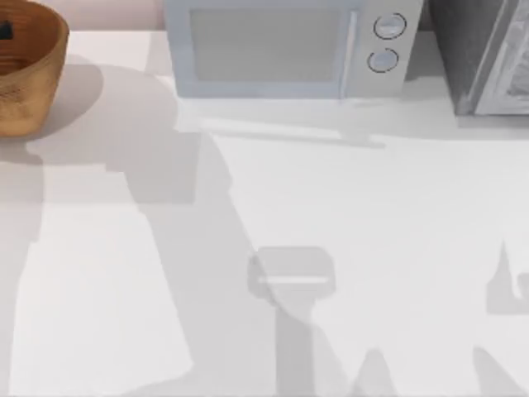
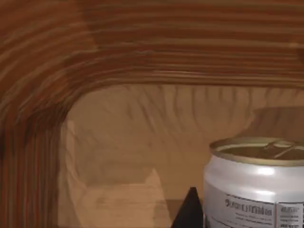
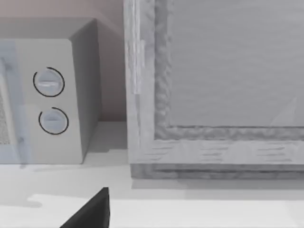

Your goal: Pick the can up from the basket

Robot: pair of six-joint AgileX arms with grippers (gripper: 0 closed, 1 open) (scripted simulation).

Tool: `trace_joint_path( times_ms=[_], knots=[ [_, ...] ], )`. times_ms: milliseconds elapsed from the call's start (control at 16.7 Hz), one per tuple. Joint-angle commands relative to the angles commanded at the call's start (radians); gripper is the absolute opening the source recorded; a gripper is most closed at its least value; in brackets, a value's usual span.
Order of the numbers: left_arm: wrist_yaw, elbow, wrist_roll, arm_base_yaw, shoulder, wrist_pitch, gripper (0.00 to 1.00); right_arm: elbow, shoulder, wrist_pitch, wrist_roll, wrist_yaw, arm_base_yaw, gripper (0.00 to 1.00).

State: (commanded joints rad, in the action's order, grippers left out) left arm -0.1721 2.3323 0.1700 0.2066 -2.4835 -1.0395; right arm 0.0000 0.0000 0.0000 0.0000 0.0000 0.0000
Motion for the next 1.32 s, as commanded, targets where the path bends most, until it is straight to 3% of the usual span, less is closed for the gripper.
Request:
trace_joint_path(
  times_ms=[360,1020,1320],
  knots=[
    [0.038,-0.529,-0.039,-0.043,0.572,0.225,0.00,0.000,0.000,0.000,0.000,0.000,0.000,1.00],
    [0.124,-1.794,-0.120,-0.158,1.935,0.776,0.00,0.000,0.000,0.000,0.000,0.000,0.000,1.00],
    [0.157,-2.192,-0.154,-0.193,2.341,0.962,0.00,0.000,0.000,0.000,0.000,0.000,0.000,1.00]
  ],
)
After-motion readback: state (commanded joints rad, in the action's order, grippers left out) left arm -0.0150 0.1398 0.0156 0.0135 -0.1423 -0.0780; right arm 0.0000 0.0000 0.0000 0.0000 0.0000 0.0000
